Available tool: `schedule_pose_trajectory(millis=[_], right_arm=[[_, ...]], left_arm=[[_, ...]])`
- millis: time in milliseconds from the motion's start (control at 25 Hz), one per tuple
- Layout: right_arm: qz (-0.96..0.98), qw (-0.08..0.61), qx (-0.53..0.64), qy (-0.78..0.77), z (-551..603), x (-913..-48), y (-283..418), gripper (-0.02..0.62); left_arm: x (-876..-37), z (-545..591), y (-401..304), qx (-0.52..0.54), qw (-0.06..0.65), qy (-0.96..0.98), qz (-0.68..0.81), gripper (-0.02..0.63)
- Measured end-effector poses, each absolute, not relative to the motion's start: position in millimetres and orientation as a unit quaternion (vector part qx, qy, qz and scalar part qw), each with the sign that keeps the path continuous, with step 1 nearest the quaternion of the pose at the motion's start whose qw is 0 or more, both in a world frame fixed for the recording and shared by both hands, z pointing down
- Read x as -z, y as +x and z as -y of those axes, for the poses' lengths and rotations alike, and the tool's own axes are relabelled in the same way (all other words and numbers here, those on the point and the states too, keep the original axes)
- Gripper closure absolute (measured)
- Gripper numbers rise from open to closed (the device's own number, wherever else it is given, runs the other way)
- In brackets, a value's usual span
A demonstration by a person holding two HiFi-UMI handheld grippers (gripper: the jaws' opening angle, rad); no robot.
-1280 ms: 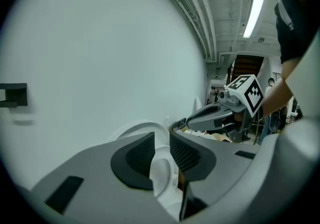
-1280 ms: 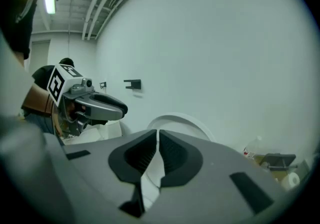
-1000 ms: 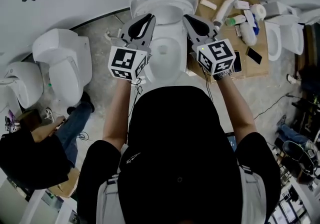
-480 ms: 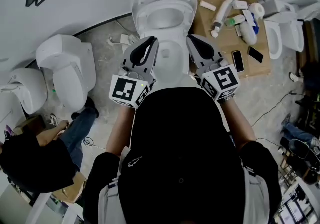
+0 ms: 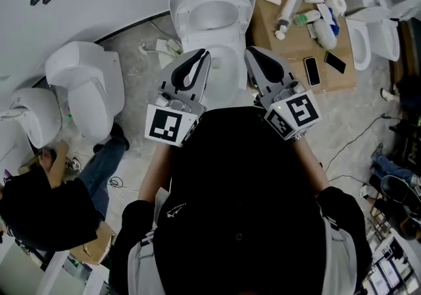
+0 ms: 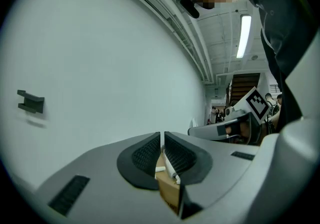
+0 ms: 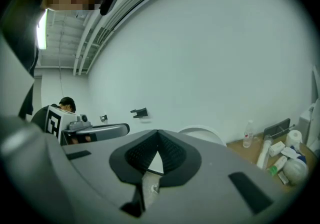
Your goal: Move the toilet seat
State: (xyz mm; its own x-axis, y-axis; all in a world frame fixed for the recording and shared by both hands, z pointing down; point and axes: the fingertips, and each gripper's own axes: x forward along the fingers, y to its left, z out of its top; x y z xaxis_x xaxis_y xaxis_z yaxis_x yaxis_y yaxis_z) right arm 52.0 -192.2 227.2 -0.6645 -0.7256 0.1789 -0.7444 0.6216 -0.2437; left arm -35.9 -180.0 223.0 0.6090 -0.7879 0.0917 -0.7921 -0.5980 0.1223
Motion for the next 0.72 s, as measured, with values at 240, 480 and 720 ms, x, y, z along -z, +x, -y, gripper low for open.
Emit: schedule_pose_trajectory(millis=[240,480,720], right_arm=[[0.902,0.037,-0.137,0.408,173.5,-226.7,47.8,0.581],[0.899,0.032,-0.137,0.414,157.4,-225.4,42.3,0.581],[0.899,0.036,-0.135,0.415,142.3,-227.9,30.5,0.581]], left_arm=[[-221.8,162.1,-27.8,-0.006,0.078,0.899,0.43,0.574],[-225.1,146.9,-23.5,-0.015,0.072,0.907,0.414,0.574],[-226.2,134.5,-31.2,-0.015,0.069,0.911,0.407,0.574]])
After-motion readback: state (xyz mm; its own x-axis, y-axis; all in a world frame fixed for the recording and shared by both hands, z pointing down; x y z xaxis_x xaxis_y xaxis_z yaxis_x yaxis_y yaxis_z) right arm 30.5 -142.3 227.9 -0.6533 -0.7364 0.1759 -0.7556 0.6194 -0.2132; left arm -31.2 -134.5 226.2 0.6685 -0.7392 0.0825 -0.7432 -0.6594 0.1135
